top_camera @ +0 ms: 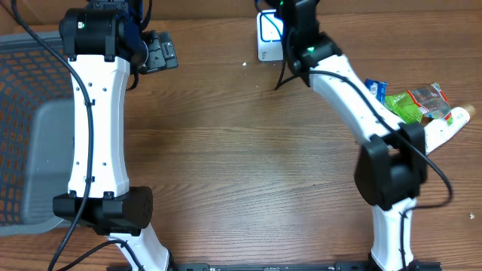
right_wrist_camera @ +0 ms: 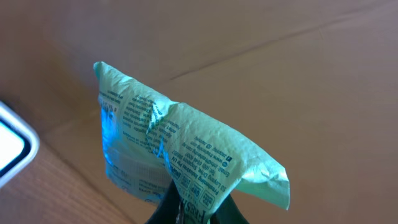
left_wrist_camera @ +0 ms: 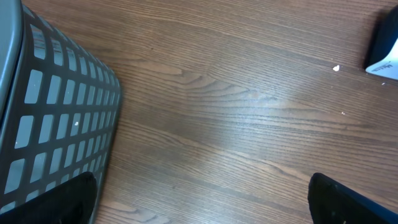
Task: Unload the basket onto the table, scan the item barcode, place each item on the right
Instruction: 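Lift the tissue pack and carry it to the white scanner, then hold the tissue pack barcode in front of the scanner window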
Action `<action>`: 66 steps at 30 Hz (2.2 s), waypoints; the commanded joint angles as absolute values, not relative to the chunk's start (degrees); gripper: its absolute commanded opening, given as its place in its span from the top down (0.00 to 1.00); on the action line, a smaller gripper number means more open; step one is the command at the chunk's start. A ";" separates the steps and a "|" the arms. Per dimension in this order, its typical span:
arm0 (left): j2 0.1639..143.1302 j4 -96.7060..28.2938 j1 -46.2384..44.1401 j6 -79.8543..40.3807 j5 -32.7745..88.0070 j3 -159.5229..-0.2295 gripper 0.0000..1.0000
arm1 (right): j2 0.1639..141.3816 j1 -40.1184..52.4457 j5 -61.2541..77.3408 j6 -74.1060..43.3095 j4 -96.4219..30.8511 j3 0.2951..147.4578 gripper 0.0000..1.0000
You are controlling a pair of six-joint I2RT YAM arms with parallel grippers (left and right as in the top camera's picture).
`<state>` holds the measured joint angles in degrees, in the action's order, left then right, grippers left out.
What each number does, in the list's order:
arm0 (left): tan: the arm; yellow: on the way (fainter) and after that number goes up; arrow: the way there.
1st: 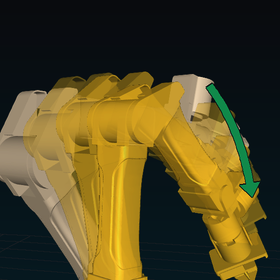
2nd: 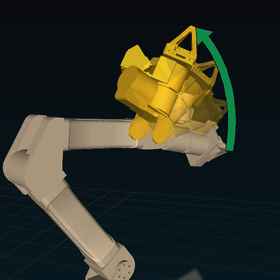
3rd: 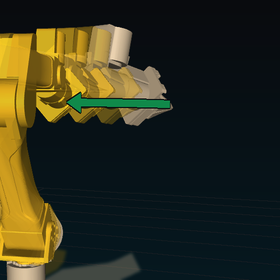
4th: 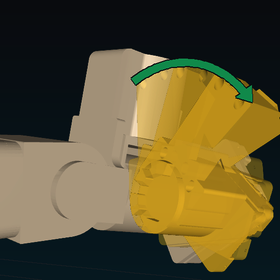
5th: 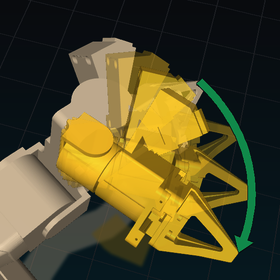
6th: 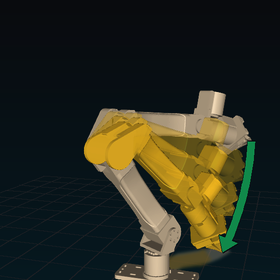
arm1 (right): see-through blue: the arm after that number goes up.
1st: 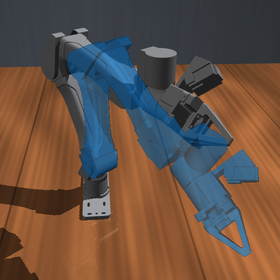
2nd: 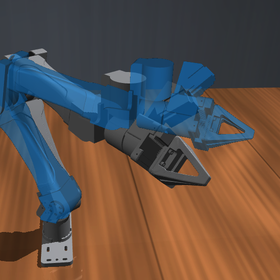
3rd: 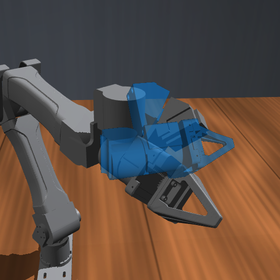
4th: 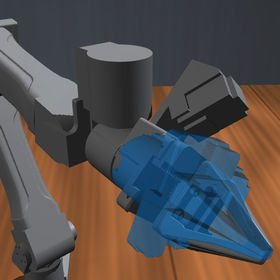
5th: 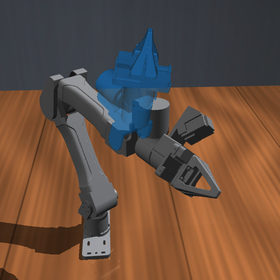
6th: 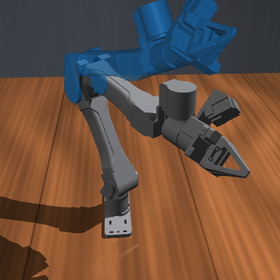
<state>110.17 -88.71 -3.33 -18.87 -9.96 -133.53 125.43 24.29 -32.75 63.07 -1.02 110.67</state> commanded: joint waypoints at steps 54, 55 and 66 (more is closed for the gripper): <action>110.26 -88.62 -3.40 -17.98 -10.68 -133.53 0.00 | 135.79 25.06 -33.56 73.10 1.87 111.20 0.96; 110.26 -88.62 -3.40 -17.98 -10.68 -133.53 0.00 | 135.79 25.08 -33.56 73.10 1.87 111.20 0.96; 110.26 -88.62 -3.40 -17.98 -10.68 -133.53 0.00 | 135.76 25.36 -35.38 73.06 1.96 111.20 0.96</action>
<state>110.17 -88.71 -3.33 -18.87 -9.93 -133.53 135.61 24.84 -33.54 73.91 1.23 110.34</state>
